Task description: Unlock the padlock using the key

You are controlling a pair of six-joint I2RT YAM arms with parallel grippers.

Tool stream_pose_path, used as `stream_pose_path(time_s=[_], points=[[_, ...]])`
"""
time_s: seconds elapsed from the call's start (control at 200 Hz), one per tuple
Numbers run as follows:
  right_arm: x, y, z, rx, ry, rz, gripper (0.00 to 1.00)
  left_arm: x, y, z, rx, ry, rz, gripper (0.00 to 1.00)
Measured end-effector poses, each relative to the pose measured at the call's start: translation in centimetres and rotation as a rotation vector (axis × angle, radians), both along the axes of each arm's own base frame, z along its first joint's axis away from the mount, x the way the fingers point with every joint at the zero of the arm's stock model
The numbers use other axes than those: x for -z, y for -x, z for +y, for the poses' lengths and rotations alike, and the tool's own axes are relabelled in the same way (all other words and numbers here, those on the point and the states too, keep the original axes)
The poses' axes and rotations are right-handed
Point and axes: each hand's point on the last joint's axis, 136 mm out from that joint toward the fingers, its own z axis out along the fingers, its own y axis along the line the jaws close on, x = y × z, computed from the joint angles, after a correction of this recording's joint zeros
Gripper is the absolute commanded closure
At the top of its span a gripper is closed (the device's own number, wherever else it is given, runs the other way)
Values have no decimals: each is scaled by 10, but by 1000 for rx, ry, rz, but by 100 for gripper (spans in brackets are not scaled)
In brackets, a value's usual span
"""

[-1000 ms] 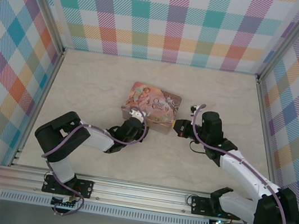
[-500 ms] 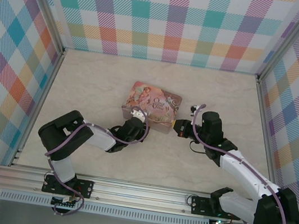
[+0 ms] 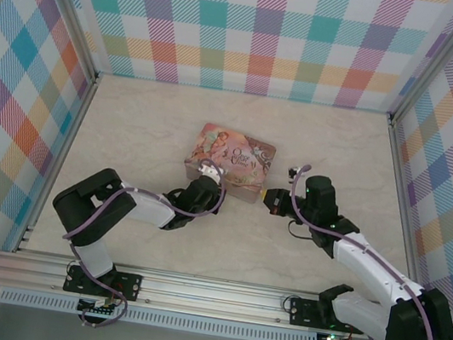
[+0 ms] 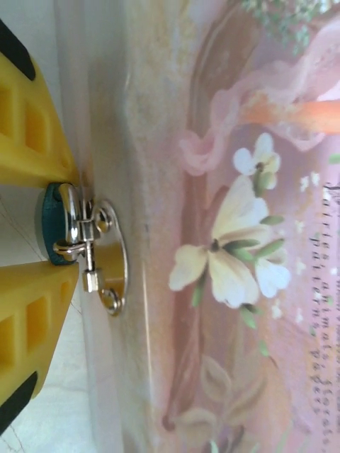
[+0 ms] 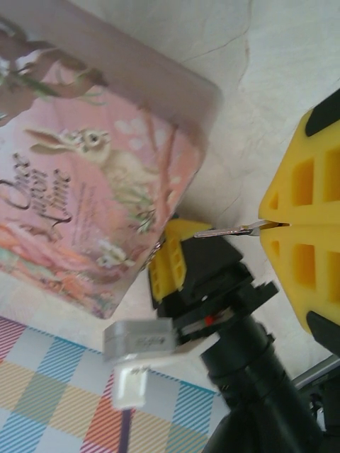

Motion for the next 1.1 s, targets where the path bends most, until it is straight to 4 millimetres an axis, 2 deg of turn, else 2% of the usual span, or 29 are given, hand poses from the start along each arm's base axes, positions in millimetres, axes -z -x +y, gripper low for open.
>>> stream_pose_path(time_s=[0.41,0.98,1.105], points=[[41,22,-12,-36,81,28,97,-13,7,1,-42,53,86,70],[41,22,-12,-45,88,10,97,-2,6,2,-63,34,114,70],[42,22,-12,-45,89,12,97,-1,2,0,-71,26,112,67]])
